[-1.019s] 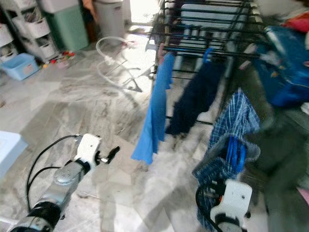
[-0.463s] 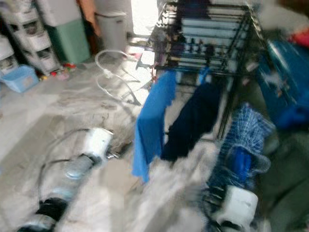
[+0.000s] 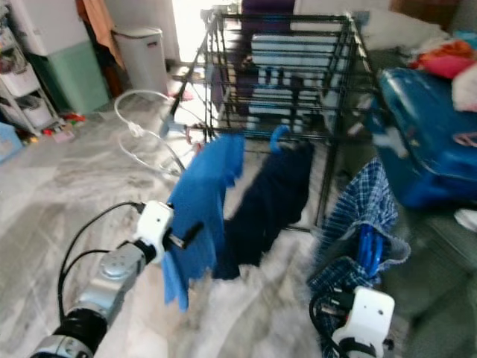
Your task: Hang hanger
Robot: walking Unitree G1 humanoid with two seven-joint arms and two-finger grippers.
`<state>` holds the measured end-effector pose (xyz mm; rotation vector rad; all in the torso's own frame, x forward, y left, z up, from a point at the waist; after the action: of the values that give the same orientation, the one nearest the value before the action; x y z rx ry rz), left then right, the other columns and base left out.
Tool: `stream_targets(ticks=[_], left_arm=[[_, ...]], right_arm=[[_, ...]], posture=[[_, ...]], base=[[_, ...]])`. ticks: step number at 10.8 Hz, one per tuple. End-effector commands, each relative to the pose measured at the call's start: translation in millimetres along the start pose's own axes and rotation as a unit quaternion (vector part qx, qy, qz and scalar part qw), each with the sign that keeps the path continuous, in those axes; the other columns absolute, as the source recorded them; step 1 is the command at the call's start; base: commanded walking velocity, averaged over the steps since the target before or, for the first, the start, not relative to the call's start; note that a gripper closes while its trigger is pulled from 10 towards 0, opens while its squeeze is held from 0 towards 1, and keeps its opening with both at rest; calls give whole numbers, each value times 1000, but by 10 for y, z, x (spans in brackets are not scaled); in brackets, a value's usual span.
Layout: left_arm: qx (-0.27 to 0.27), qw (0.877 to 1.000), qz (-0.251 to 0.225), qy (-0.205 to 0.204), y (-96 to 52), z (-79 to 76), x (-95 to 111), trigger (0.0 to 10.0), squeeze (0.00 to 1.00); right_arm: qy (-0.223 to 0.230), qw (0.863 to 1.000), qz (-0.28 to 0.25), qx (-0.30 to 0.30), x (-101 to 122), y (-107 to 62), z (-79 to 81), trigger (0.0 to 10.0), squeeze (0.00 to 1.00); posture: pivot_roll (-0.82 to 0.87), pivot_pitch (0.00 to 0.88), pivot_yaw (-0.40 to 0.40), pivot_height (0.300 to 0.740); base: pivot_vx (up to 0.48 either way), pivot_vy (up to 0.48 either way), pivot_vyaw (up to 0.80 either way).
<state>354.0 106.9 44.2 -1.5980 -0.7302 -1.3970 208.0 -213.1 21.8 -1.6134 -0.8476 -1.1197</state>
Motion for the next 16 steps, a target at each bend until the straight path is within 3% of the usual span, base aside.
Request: stream_targets(ticks=[1, 4, 9, 12, 14, 16], left_arm=[[14, 1000, 8, 2, -27, 94, -11, 10000, 0], [13, 1000, 15, 3, -10, 81, -35, 10000, 0], [16, 999, 35, 4, -25, 106, -122, 10000, 0], [4, 999, 42, 11, -44, 105, -151, 10000, 0], [-2, 999, 43, 15, -85, 142, -152, 10000, 0], [3, 999, 45, 15, -124, 186, -167, 10000, 0]], right_arm=[[3, 999, 6, 33, -3, 5, 168, 10000, 0], [-6, 994, 48, 98, -150, -19, 386, 10000, 0], [-5, 995, 80, 58, -239, 52, 150, 10000, 0], [-12, 998, 50, 43, 115, 483, -224, 10000, 0], [-11, 998, 22, 59, 424, 713, -244, 10000, 0], [-26, 997, 29, 73, 528, 885, -277, 10000, 0]], posture=[[-28, 35, 5, 740], [-26, 38, 4, 740], [-22, 53, 8, 740], [-3, 81, 19, 740], [22, 99, 20, 740], [42, 111, 14, 740]], base=[[480, 0, 0], [297, 0, 0], [110, 0, 0], [0, 0, 0], [0, 0, 0], [0, 0, 0]])
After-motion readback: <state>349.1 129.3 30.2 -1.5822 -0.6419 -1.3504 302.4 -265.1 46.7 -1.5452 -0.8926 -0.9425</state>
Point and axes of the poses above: a point about 5 cm out from each wrist's last joint towards the gripper, its own y axis pointing out of the wrist towards the gripper, its own x axis along the axis of the wrist's last joint, z = x × y, the point moved 5 cm from there along y, pointing out of the wrist towards the gripper, and after that the axes turned 8 degrees about -y, right-handed, at the moved point
